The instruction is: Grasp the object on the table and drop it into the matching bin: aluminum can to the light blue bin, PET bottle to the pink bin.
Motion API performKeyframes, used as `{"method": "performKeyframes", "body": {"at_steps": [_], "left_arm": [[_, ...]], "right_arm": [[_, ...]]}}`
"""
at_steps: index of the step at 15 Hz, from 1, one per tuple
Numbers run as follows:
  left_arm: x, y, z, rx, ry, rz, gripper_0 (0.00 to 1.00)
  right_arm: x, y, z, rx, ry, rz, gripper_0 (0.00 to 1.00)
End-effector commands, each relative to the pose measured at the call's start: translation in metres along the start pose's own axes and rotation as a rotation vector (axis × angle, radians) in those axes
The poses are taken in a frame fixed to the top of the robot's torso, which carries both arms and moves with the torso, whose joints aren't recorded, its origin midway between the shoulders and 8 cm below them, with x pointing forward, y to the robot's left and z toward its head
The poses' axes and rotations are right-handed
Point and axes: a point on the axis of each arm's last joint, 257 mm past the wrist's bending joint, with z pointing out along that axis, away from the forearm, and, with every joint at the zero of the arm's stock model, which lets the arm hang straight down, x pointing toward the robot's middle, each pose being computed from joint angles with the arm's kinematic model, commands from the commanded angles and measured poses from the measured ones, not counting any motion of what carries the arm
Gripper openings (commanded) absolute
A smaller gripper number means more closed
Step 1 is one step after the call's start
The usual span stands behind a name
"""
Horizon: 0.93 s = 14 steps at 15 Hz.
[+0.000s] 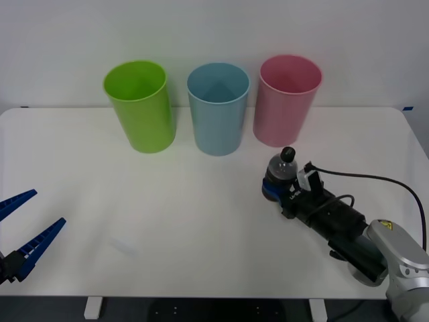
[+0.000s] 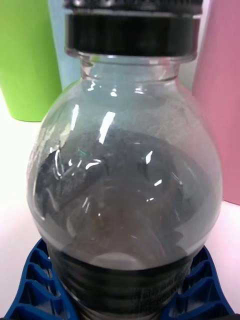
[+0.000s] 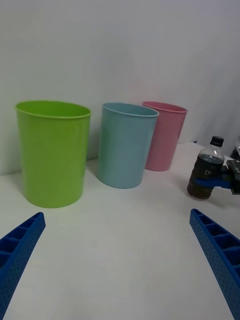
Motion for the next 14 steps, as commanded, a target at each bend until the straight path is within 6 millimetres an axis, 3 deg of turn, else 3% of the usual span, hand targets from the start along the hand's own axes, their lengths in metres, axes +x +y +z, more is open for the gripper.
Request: {"method": "performKeyframes", "body": {"at_steps": [1,6,11,14], "left_arm": [[0.000,0.000,0.000,0.000,0.000,0.000,1.00],[0.000,0.000,0.000,0.000,0.000,0.000,1.00],[0.000,0.000,0.000,0.000,0.000,0.000,1.00],[0.000,0.000,0.000,0.000,0.000,0.000,1.00]], "right_arm": [[-0.007,-0.015,-0.005,0.025,-0.020,0.014,0.00],[-0.028,-0.033,-0.015,0.056,-0.085,0.062,0.00],[-0.049,-0.042,-0.048,0.081,-0.143,0.131,0.00],[-0.077,-0.034,-0.072,0.061,-0.188,0.192,0.00]]}}
